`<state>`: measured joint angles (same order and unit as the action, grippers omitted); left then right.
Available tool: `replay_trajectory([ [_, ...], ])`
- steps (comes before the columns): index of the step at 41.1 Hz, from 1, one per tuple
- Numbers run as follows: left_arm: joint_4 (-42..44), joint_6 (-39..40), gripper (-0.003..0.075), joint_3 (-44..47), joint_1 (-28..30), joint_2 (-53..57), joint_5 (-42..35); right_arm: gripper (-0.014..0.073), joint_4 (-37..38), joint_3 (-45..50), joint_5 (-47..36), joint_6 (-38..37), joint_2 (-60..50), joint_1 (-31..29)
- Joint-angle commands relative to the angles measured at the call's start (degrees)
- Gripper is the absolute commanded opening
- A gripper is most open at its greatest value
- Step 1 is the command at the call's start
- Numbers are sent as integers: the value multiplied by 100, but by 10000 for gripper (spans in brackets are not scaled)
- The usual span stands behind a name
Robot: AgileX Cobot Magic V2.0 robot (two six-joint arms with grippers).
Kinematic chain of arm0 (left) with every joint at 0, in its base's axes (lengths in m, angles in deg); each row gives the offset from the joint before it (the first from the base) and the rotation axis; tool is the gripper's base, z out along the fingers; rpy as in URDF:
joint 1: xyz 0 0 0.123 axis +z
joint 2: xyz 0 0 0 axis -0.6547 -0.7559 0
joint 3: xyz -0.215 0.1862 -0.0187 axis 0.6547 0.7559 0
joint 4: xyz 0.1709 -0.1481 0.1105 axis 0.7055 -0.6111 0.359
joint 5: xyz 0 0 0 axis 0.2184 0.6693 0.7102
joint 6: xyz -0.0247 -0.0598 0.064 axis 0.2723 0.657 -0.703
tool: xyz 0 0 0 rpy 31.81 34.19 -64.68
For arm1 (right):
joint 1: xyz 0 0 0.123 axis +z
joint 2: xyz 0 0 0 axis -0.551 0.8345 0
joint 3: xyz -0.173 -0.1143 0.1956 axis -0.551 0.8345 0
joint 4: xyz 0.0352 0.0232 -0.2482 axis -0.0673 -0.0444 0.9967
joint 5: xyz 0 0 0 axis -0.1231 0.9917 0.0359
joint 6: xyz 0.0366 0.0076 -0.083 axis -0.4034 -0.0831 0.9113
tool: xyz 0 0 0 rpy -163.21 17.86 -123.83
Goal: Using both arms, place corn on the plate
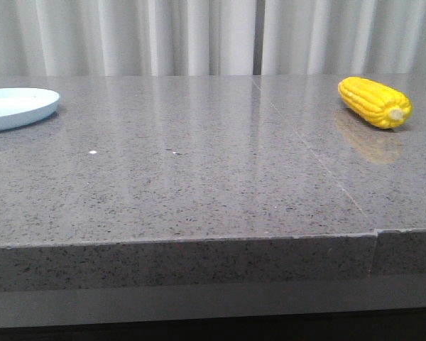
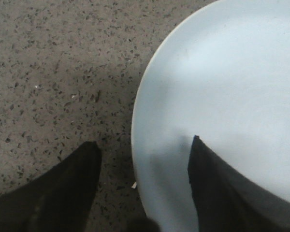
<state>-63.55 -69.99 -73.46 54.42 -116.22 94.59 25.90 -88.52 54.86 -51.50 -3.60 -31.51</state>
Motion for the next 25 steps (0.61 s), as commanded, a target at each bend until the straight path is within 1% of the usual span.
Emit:
replay_trajectory([
  [1, -100, 3, 278, -174, 10, 181, -288, 530, 53, -196, -411, 48, 50, -22],
  [4, -100, 3, 223, -174, 10, 181, -315, 530, 53, -196, -411, 48, 50, -22],
  [11, -100, 3, 39, -174, 10, 200, -429, 530, 53, -196, -411, 48, 50, -22],
  [14, -138, 3, -20, -174, 10, 213, -395, 530, 53, -196, -411, 48, 50, -22],
  [20, -485, -1, -20, -183, -195, 453, -345, 530, 53, -196, -411, 48, 50, -22],
  [25, -510, -1, -20, -196, -731, 751, -324, 530, 53, -196, -411, 48, 50, -22],
])
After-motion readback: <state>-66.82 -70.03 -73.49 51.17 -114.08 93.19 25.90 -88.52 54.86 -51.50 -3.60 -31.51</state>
